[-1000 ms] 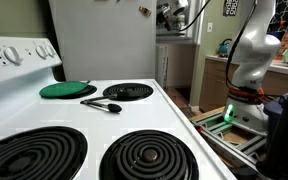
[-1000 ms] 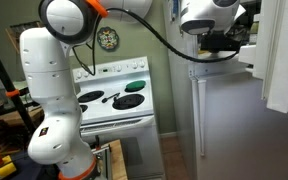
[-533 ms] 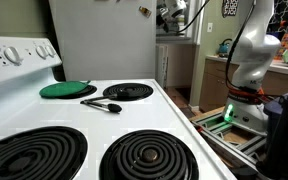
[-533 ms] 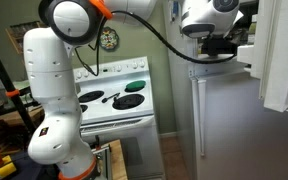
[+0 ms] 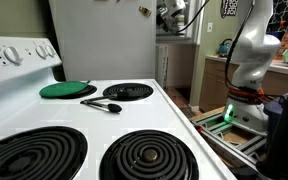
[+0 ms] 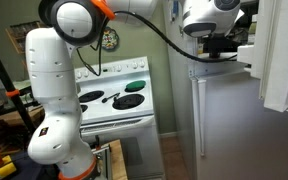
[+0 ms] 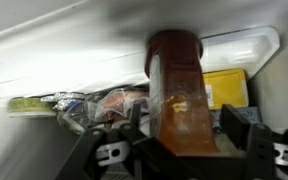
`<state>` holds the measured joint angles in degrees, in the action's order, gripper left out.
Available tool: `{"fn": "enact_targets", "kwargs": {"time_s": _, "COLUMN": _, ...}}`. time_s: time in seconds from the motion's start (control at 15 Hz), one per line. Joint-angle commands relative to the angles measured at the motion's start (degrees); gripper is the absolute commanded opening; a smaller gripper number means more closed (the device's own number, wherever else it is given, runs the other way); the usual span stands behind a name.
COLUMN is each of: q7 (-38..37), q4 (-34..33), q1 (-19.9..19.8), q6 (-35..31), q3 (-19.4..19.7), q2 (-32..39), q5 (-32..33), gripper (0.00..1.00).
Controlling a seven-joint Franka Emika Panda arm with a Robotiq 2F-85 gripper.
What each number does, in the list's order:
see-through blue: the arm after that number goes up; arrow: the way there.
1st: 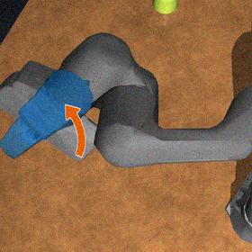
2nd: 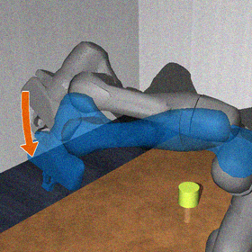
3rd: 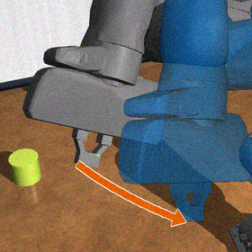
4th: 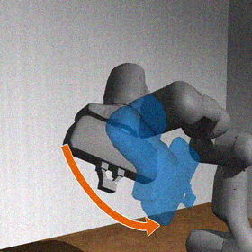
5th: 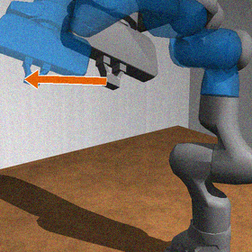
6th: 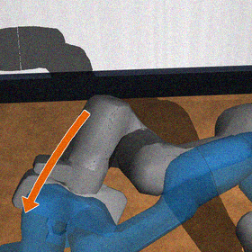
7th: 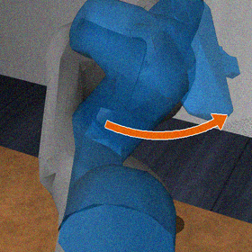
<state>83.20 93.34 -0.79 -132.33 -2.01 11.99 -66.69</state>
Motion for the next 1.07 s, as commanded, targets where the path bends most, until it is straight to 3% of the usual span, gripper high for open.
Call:
{"fn": "enact_targets", "kwargs": {"time_s": 0.0, "q7": 0.0, "q4": -1.6, "q1": -1.0, "q6": 1.7, "q3": 0.4, "q2": -0.1, "q5": 0.8, "gripper": 1.00}}
{"fn": "enact_targets", "kwargs": {"time_s": 1.0, "q7": -0.2, "q4": -2.7, "q1": -3.7, "q6": 6.9, "q3": 2.3, "q2": -0.9, "q5": 3.3, "gripper": 1.00}}
